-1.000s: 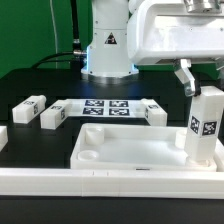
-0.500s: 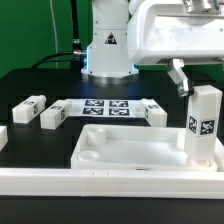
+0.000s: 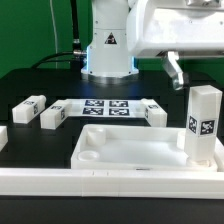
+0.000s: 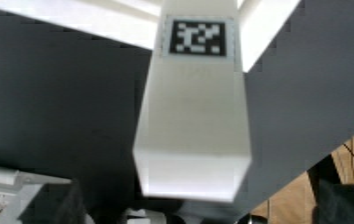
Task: Assemble desk
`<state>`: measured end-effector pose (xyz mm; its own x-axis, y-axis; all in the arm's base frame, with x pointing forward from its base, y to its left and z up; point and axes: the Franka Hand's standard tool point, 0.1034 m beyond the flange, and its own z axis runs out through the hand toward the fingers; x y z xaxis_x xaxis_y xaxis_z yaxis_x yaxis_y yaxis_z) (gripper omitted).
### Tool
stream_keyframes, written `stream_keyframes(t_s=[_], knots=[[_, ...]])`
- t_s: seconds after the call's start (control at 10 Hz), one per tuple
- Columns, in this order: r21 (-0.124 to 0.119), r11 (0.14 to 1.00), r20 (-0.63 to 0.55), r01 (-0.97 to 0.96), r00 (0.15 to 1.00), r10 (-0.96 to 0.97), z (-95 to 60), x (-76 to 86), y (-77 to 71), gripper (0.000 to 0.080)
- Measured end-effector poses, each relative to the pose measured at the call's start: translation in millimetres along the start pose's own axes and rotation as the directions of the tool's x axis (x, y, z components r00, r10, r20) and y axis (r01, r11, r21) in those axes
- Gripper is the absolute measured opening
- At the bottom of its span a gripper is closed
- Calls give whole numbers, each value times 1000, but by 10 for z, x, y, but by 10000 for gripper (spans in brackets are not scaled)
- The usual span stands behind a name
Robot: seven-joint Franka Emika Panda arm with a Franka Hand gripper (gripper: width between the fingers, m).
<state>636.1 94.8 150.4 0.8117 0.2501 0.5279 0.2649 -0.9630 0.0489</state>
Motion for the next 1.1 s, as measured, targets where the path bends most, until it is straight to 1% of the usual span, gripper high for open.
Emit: stream_keyframes(t_s=[0.2,0.3,0.5,0.6,0.7,0.8,0.9,1.0,1.1], knots=[[3,1000,20,-2,1000,2,-115,86,41,648],[2,1000,16,-1,1000,1,-95,71,35,648],[10,1000,44,-2,999,2,-71,44,18,648],[10,1000,45,-3,999,2,-63,38,22,648],[21,1000,93,-10,996,8,-29,-23,0,648],[46,999,192,-16,981,7,-5,-63,-48,648],[62,998,252,-20,968,3,1,-32,-59,648],[77,997,308,-20,951,-5,15,-46,-84,648],[97,995,389,-29,921,-11,18,-76,-123,648]])
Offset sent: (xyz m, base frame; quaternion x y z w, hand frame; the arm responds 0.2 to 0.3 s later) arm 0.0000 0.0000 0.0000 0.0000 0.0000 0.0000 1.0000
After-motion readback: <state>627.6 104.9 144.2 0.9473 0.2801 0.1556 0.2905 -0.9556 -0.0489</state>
